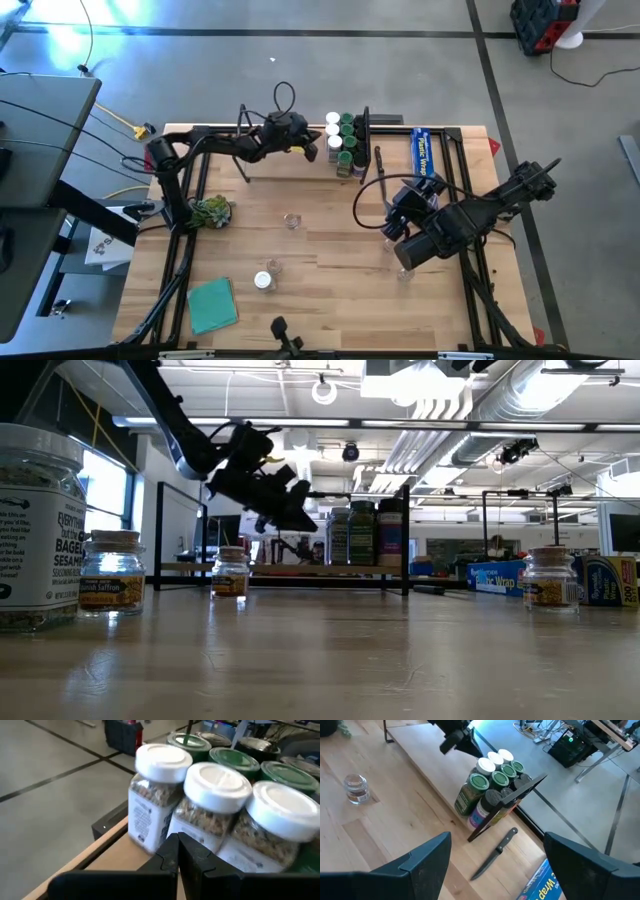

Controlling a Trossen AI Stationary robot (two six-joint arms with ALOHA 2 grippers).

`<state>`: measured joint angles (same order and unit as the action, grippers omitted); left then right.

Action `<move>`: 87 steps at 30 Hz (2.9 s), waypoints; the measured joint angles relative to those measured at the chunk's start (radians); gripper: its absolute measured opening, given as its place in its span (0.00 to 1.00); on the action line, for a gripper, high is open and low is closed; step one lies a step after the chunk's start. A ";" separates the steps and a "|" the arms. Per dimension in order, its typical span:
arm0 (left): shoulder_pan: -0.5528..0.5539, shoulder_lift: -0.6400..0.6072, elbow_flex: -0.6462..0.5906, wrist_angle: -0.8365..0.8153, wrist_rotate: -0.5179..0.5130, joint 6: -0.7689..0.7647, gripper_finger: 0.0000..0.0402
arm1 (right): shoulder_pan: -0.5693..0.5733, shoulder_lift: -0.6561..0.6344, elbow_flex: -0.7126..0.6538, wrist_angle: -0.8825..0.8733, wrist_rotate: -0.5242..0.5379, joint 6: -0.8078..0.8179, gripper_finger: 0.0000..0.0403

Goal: Shelf spices
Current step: Adjust the seasoning bottles on the shelf

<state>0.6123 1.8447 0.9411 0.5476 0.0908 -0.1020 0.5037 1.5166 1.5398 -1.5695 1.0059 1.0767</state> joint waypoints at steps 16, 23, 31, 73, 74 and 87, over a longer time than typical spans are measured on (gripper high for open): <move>-0.037 -0.050 0.056 -0.205 -0.052 0.034 0.00 | 0.000 0.000 0.000 0.003 0.000 -0.016 0.77; -0.256 -0.476 -0.127 -0.484 -0.132 0.207 0.00 | -0.069 -0.004 0.000 0.151 -0.209 -0.447 0.77; -0.631 -1.014 -0.402 -0.518 -0.402 -0.016 0.00 | -0.243 -0.004 -0.030 0.578 -0.691 -1.017 0.73; -0.936 -1.031 -0.486 -0.572 -0.634 -0.192 0.00 | -0.851 0.321 0.098 0.633 -0.902 -1.104 0.04; -0.936 -1.031 -0.486 -0.572 -0.634 -0.193 0.00 | -0.851 0.324 0.100 0.635 -0.902 -1.108 0.04; -0.936 -1.031 -0.486 -0.567 -0.634 -0.184 0.00 | -0.856 0.315 0.116 0.559 -0.902 -1.145 0.04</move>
<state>-0.3237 0.8135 0.4549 -0.0196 -0.5430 -0.2857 -0.3527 1.8318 1.6558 -1.0102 0.1040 -0.0685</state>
